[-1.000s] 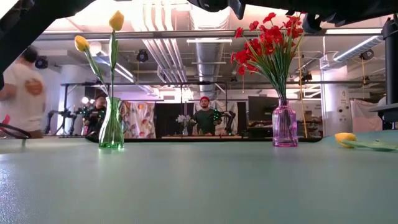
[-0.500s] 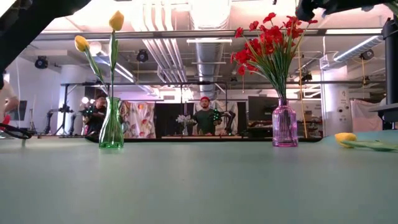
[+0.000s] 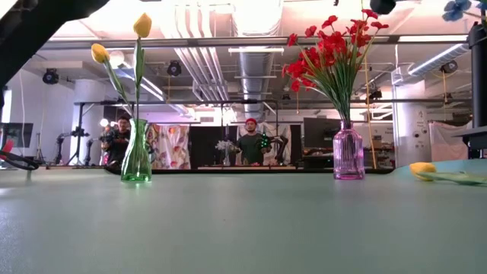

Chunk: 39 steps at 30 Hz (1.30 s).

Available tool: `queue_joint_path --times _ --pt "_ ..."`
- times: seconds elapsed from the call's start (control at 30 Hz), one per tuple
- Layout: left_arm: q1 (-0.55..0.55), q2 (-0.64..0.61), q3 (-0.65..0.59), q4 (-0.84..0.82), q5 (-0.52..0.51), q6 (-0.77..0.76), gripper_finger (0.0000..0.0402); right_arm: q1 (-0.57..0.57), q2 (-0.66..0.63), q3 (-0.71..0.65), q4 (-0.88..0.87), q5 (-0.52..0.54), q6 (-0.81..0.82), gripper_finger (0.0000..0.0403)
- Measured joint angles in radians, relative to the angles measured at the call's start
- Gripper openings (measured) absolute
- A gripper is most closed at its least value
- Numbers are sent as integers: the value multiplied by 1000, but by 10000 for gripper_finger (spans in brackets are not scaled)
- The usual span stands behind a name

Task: Sort flowers into vase by color
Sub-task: Put the blue flower into the red vase

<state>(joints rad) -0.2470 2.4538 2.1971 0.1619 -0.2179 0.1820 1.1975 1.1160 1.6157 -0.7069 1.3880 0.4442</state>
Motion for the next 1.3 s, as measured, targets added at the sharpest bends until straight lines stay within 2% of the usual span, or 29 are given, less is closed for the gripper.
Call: queue_joint_path --times 0.67,1.3 --pt "9 43 0 -13 -8 4 0 0 0 0 -15 0 0 226" --pt "1 42 0 -104 -10 -11 9 0 0 0 -18 0 1 226"
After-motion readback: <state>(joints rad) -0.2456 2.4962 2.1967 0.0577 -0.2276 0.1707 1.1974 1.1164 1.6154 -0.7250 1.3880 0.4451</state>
